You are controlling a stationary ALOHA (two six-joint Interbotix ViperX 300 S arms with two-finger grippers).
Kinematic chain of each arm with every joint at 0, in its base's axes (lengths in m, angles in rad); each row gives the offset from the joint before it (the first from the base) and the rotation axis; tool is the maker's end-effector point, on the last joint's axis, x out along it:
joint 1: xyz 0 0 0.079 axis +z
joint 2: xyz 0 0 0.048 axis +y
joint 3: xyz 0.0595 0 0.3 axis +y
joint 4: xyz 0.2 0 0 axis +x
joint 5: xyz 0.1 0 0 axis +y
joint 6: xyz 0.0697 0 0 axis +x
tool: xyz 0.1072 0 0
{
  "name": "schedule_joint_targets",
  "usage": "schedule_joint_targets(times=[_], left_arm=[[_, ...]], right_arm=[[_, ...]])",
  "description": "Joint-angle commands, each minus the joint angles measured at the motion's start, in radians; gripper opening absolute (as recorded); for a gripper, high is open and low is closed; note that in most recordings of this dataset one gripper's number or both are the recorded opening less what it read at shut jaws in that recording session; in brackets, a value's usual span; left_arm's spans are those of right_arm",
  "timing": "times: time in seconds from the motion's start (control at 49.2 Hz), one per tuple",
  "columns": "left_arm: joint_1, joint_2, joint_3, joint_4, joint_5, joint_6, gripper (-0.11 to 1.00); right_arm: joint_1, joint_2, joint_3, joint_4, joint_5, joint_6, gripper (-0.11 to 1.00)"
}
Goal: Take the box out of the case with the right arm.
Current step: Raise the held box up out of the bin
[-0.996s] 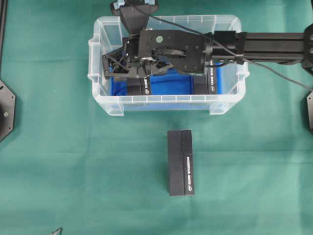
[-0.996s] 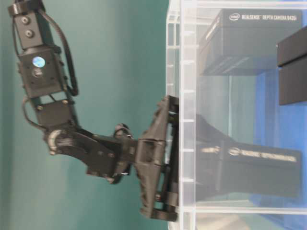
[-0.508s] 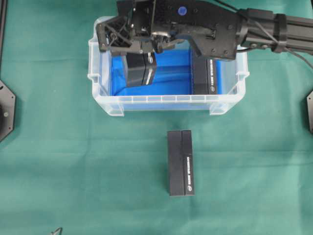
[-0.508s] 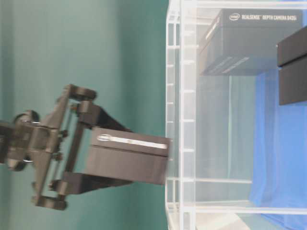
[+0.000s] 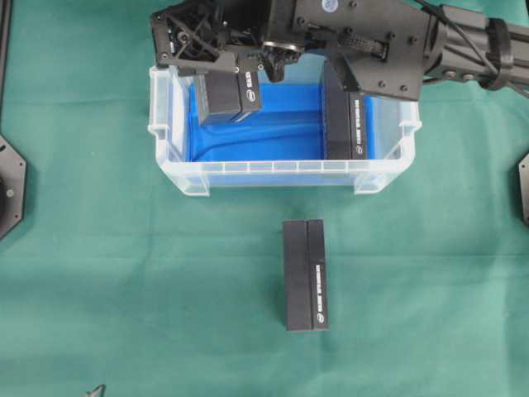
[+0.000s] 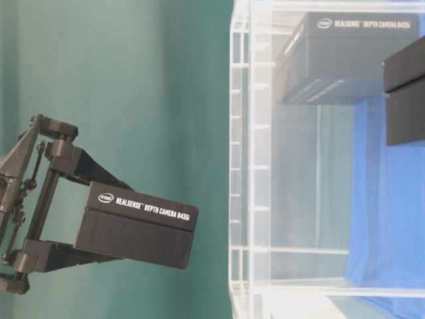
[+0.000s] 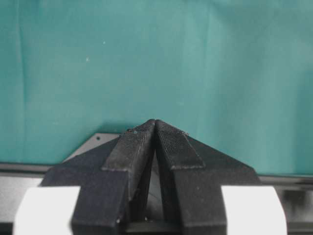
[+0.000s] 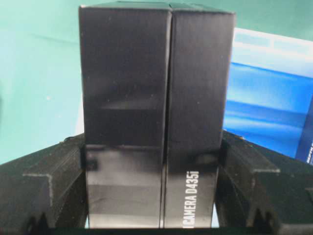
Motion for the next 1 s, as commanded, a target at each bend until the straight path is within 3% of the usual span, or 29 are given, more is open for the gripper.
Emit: schedule_joint_targets(times=[0.0, 0.975], left_arm=[[0.003, 0.003, -0.011, 0.002, -0.005, -0.002, 0.02], [0.003, 0.003, -0.005, 0.002, -0.006, 0.000, 0.02]], right_arm=[[0.003, -0.054, -0.032, -0.009, 0.000, -0.002, 0.69], [0.003, -0.054, -0.032, -0.009, 0.020, 0.012, 0.69]])
